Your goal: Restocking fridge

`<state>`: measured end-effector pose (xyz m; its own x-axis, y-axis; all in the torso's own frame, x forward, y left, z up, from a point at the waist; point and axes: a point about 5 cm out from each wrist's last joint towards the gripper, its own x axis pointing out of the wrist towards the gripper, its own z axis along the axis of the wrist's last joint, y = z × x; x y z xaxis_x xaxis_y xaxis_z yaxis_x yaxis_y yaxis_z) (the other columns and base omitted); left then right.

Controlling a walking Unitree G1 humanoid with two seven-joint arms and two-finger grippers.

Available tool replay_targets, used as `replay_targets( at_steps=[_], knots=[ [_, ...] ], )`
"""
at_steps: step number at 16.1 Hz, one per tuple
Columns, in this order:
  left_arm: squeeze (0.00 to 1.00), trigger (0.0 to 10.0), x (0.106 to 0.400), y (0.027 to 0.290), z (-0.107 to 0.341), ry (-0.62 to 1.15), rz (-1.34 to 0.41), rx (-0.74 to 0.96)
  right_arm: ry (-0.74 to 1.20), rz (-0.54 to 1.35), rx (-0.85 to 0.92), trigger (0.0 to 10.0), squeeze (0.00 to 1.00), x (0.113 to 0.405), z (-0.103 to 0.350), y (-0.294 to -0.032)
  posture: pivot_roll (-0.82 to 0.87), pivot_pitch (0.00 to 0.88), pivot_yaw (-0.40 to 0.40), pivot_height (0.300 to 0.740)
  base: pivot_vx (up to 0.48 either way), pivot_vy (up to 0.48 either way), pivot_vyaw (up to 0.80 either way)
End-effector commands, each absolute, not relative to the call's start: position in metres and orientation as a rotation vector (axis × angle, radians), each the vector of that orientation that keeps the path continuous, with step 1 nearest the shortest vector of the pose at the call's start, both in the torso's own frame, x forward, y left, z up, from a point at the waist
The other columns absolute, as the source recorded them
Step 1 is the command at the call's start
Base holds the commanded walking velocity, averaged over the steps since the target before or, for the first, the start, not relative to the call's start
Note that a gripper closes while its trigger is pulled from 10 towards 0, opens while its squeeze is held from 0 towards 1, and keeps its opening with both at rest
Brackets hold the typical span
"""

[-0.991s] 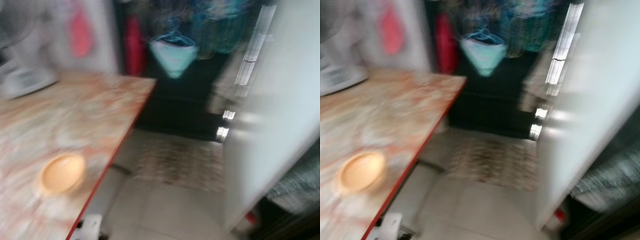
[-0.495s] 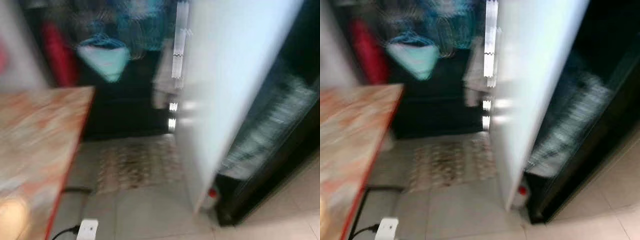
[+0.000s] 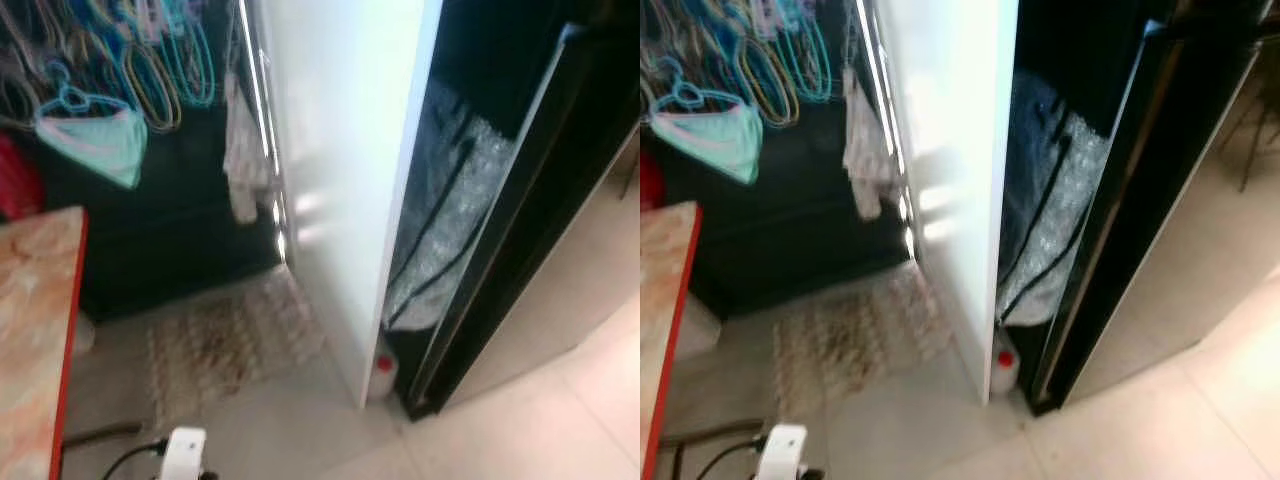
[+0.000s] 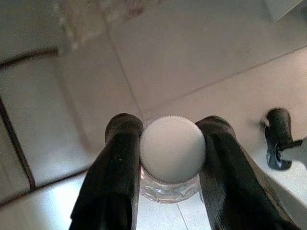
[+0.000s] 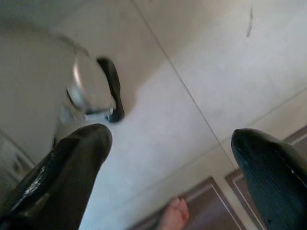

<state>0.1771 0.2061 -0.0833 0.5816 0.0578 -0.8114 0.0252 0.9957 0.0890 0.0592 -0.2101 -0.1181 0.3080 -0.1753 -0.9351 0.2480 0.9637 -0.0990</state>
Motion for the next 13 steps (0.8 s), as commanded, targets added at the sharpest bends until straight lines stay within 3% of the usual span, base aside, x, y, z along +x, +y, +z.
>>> replay_targets(
  at_steps=[1,13],
  knots=[
    [0.00,10.0,0.1668,0.2166,-0.0862,0.986,0.027,0.125,1.220,-0.255,0.100,10.0,0.00,0.0620,-0.1196,-0.1971,-0.04,0.000,0.089,0.740,0.000,0.000,-0.77],
    [0.00,10.0,0.1671,0.2141,-0.0866,0.988,0.021,0.115,1.218,-0.267,0.099,10.0,0.00,0.0622,-0.1192,-0.1995,-0.04,0.000,0.080,0.740,0.000,0.000,-0.78]
  ],
)
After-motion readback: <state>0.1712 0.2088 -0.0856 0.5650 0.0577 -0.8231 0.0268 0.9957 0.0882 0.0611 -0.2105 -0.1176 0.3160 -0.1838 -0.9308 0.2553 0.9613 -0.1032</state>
